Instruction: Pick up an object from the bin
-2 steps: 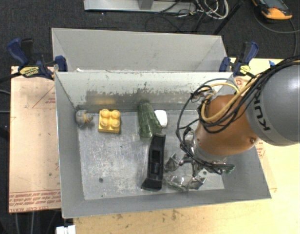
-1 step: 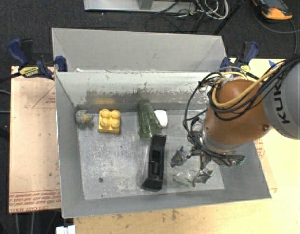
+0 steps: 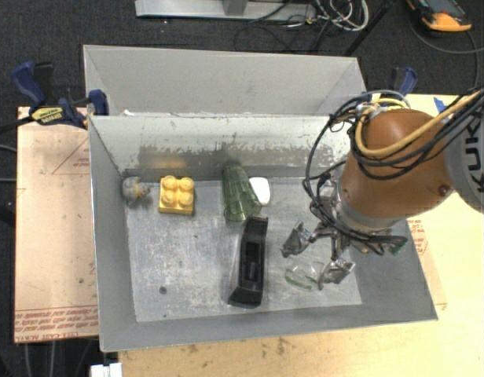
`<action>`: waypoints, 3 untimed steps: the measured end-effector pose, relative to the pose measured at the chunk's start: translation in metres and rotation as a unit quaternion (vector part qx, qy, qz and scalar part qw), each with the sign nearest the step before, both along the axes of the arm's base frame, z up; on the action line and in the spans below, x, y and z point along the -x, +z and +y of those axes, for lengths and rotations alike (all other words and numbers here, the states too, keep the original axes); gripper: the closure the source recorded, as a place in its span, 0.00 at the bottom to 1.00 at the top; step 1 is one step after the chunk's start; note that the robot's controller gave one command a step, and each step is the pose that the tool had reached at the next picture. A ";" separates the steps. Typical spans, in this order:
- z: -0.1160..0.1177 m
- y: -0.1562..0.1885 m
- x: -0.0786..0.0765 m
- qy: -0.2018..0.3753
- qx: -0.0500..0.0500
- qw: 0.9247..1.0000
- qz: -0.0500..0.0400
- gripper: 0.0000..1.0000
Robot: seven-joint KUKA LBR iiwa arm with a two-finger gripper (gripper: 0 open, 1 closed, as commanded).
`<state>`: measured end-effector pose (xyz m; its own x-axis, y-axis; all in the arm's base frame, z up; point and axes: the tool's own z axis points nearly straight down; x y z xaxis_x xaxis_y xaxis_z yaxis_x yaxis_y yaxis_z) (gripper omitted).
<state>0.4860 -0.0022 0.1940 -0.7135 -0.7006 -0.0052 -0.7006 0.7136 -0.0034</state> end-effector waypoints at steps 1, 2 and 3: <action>-0.003 0.047 -0.001 0.090 0.000 0.996 0.004 1.00; 0.003 0.108 -0.010 0.216 0.000 0.976 0.002 1.00; 0.003 0.061 -0.011 0.171 0.001 0.985 -0.001 1.00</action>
Offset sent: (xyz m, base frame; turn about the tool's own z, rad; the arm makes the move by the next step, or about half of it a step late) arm 0.0102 0.0036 0.1104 -0.4388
